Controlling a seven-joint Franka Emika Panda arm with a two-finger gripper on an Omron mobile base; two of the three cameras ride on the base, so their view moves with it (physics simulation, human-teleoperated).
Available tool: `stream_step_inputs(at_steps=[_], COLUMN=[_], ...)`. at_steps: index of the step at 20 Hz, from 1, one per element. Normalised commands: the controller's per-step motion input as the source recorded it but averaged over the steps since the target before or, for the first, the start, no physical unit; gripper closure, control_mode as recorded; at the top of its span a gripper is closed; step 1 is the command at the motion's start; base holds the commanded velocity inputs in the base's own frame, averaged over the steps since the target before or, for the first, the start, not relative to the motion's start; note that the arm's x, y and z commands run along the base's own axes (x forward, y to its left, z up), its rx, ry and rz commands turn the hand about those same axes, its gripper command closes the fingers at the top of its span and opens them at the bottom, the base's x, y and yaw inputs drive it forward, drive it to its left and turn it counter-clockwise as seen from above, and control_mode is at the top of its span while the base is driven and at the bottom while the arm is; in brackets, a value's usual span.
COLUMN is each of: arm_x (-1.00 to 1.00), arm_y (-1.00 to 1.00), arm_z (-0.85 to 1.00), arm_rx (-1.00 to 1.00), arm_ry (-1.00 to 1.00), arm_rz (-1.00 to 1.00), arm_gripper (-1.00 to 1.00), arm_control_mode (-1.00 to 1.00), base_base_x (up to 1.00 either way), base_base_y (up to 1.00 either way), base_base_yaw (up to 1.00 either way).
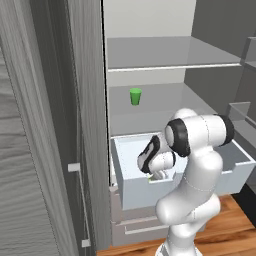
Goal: Place the eggplant and squash inside the fridge drawer. Close the drawer after placing the vegetables.
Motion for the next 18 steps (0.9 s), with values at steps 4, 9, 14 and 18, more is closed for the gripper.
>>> stream_step_inputs(at_steps=[4, 9, 14, 18], arm_x=[-0.13, -0.22, -0.42, -0.43], arm_y=[0.00, 0.00, 0.00, 0.00], arm_z=[0.82, 0.94, 0.84, 0.98], arm_rx=[0.00, -0.01, 0.00, 0.00], arm_ry=[-0.12, -0.12, -0.05, 0.00], arm_rz=[0.00, 0.00, 0.00, 0.00], arm_gripper=[-1.00, -1.00, -1.00, -1.00], arm_control_mode=[-1.00, -1.00, -1.00, -1.00], base_base_x=[0.00, 0.00, 0.00, 0.00], base_base_y=[0.00, 0.00, 0.00, 0.00], base_base_yaw=[0.00, 0.00, 0.00, 0.00])
